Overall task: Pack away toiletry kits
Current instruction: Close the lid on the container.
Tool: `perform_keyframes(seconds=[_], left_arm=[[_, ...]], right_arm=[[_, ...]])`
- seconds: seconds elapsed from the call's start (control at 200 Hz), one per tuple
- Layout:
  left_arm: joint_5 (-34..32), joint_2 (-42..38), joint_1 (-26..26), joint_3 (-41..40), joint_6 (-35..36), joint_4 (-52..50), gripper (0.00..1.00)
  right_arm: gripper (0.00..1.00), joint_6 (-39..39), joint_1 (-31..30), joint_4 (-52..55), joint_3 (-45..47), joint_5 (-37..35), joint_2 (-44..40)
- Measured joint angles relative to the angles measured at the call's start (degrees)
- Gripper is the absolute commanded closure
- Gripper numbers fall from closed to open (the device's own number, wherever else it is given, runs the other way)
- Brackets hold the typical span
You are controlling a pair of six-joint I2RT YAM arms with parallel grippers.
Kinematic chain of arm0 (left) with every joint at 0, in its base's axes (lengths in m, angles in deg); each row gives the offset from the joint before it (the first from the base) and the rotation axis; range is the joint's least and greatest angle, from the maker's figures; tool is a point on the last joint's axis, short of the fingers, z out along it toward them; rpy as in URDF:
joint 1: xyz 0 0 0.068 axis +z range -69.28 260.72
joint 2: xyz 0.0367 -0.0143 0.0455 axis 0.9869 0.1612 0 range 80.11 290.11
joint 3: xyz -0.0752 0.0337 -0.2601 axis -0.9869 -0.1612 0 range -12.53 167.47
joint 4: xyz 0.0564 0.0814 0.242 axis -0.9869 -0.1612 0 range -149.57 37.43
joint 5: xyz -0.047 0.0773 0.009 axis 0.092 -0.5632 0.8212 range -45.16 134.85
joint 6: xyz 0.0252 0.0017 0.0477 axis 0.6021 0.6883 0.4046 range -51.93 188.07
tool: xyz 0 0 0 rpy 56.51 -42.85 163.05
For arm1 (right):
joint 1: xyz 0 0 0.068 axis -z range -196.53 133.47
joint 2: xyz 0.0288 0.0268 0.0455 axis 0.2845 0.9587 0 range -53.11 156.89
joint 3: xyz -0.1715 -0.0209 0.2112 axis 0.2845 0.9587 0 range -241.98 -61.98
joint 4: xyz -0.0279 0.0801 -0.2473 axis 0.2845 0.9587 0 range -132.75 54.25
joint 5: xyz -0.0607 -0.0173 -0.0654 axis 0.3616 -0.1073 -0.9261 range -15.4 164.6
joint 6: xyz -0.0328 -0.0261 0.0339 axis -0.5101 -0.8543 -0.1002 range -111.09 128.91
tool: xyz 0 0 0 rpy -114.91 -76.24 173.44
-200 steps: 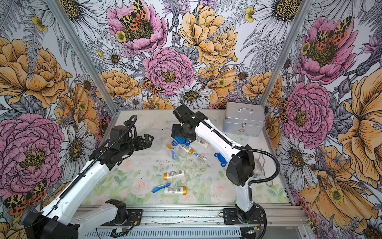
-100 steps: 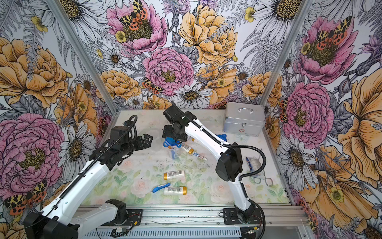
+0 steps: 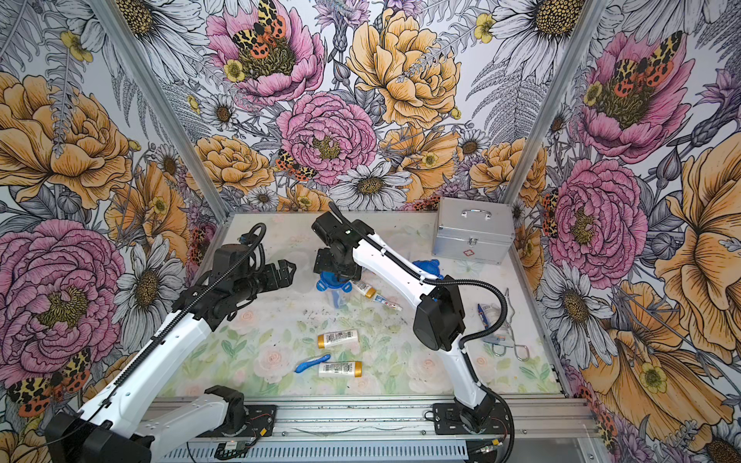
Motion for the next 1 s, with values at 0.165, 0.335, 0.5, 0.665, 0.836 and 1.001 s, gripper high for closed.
perform_keyframes(seconds=[0.165,0.335,0.5,0.665,0.836,1.001], left_arm=[[0.0,-0.1,0.1,0.0,0.3,0.0,0.02],[0.0,-0.2,0.6,-0.1,0.5,0.0,0.02],[0.0,-0.4,1.2,-0.8,0.7,0.0,0.02],[0.1,-0.4,1.3,-0.9,0.7,0.0,0.02],[0.1,-0.4,1.3,-0.9,1.0,0.0,0.02],[0.3,-0.4,1.3,-0.9,1.2,0.0,0.02]], right_arm=[[0.31,0.2,0.0,0.2,-1.2,-0.5,0.3],[0.31,0.2,0.0,0.2,-1.6,-0.7,0.9],[0.28,0.4,0.0,0.5,-1.6,-0.7,1.0],[0.24,0.7,0.0,0.5,-1.6,-0.7,1.0],[0.21,1.1,0.0,0.7,-1.6,-0.7,1.0],[0.17,1.3,0.0,0.7,-1.6,-0.7,1.0]])
